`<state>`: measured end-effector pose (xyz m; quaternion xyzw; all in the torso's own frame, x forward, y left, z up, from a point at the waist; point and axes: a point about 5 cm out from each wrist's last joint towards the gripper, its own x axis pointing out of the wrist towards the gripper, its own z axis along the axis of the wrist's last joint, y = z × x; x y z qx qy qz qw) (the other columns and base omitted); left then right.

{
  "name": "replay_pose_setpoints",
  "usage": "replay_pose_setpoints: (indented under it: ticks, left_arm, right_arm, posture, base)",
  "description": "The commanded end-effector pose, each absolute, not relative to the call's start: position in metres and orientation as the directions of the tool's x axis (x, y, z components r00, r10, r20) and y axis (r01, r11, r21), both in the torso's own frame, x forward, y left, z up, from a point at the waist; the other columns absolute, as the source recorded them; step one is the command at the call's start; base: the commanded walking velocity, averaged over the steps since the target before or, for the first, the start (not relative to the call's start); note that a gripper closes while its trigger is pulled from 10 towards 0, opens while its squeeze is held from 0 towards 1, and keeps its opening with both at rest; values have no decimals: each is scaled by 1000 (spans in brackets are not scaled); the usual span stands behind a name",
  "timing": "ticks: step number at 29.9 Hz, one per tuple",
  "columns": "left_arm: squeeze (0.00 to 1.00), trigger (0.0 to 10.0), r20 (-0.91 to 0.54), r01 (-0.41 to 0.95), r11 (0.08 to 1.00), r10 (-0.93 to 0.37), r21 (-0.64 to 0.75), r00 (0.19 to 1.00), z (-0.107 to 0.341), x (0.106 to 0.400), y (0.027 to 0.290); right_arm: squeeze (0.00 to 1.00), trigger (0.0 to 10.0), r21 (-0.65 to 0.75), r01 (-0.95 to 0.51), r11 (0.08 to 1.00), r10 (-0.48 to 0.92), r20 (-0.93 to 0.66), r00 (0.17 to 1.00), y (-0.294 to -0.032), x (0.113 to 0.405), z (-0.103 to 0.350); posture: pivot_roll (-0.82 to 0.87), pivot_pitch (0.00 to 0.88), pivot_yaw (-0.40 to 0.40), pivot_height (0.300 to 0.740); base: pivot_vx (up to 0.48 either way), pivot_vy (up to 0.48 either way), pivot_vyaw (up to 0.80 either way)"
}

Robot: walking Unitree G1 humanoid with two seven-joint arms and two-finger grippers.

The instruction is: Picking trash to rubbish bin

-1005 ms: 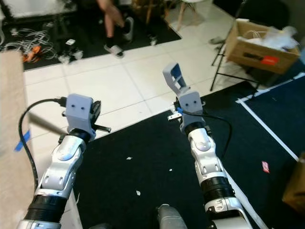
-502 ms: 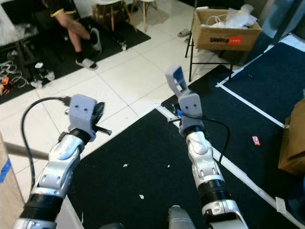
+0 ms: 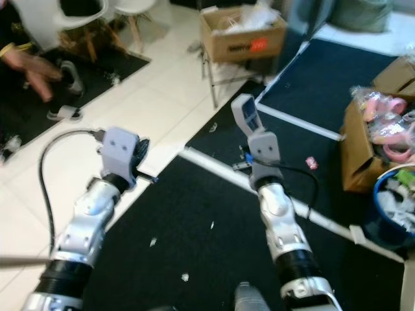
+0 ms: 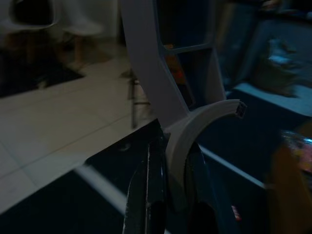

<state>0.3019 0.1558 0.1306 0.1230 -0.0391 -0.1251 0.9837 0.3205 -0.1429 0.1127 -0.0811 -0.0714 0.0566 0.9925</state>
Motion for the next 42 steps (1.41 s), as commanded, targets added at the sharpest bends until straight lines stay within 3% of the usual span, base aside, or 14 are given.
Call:
replay_pose_setpoints:
  ticks: [1,13,20,42]
  left_arm:
    - [0,10000,23,231,938,-245,259,969,125,300,159]
    - [0,10000,25,220,944,-233,246,972,123,300,158]
    - [0,10000,28,166,972,-173,166,984,119,297,160]
    - [0,10000,55,127,981,-137,148,989,122,298,161]
  right_arm:
    - [0,10000,-161,-115,980,136,124,983,-138,318,109]
    - [0,10000,-169,-123,978,145,123,982,-140,319,110]
    - [0,10000,-178,-142,974,165,119,979,-140,320,111]
    - [0,10000,-202,-180,963,205,109,973,-138,323,112]
  posture:
    - [95,52,54,740]
    - [80,56,40,740]
    - [72,60,21,740]
    - [62,46,-1,740]
  base:
    - [0,0,-719]
    - [0,0,-719]
    - [0,0,-687]
    - [24,0,0]
